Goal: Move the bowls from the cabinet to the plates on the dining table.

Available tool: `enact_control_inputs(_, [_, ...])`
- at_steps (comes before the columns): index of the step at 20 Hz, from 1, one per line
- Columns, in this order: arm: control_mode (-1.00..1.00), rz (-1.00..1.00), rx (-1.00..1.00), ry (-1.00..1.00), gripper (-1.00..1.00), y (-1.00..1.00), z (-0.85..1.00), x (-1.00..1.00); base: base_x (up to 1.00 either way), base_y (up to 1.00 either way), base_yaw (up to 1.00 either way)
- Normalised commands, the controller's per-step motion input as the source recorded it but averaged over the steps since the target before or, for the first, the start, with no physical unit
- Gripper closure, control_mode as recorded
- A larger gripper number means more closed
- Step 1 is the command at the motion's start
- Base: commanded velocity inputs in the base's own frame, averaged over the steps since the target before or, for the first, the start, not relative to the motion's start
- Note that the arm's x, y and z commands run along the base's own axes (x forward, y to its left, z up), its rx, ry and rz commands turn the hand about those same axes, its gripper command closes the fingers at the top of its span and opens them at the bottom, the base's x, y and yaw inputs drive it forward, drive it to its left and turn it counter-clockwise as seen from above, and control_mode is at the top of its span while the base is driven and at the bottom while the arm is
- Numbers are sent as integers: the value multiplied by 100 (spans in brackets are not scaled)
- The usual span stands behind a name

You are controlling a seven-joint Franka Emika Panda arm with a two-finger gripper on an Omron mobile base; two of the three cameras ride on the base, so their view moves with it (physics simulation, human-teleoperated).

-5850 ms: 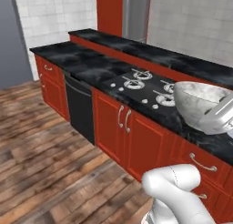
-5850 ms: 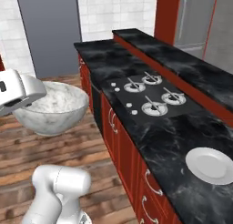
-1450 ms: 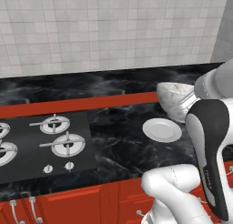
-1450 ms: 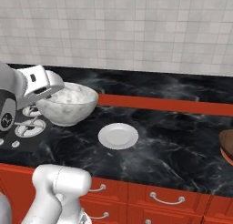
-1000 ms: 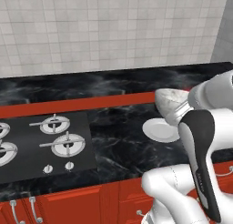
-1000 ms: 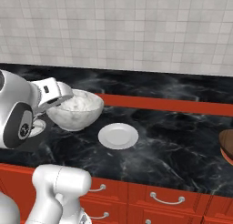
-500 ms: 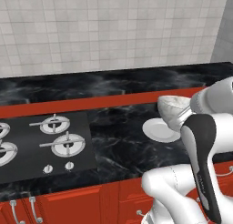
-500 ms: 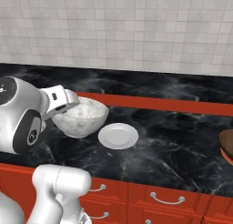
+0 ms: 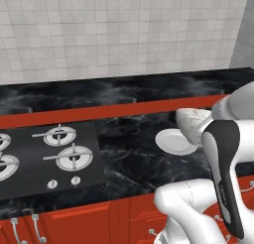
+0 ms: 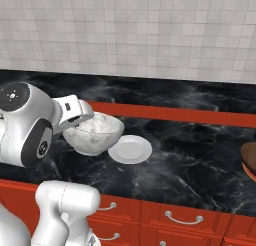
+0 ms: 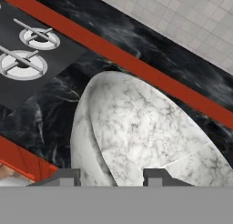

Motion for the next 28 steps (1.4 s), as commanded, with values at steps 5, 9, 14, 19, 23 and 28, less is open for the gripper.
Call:
enact_control_inputs(5, [-100,0,-1,0,100,-9,-22,10,0,0,0])
enact_control_inputs(9, [-100,0,-1,0,100,-1,-5,29,0,0,0])
enact_control_inputs(14, [-100,0,-3,0,100,-1,-3,29,0,0,0])
enact_control_inputs(19, [-100,0,-3,0,100,-8,-12,8,0,0,0])
enact_control_inputs(23, [-100,0,-1,0,100,-5,-12,10,0,0,0])
enact_control_inputs(28, [-100,0,0,0,100,-4,-26,23,0,0,0])
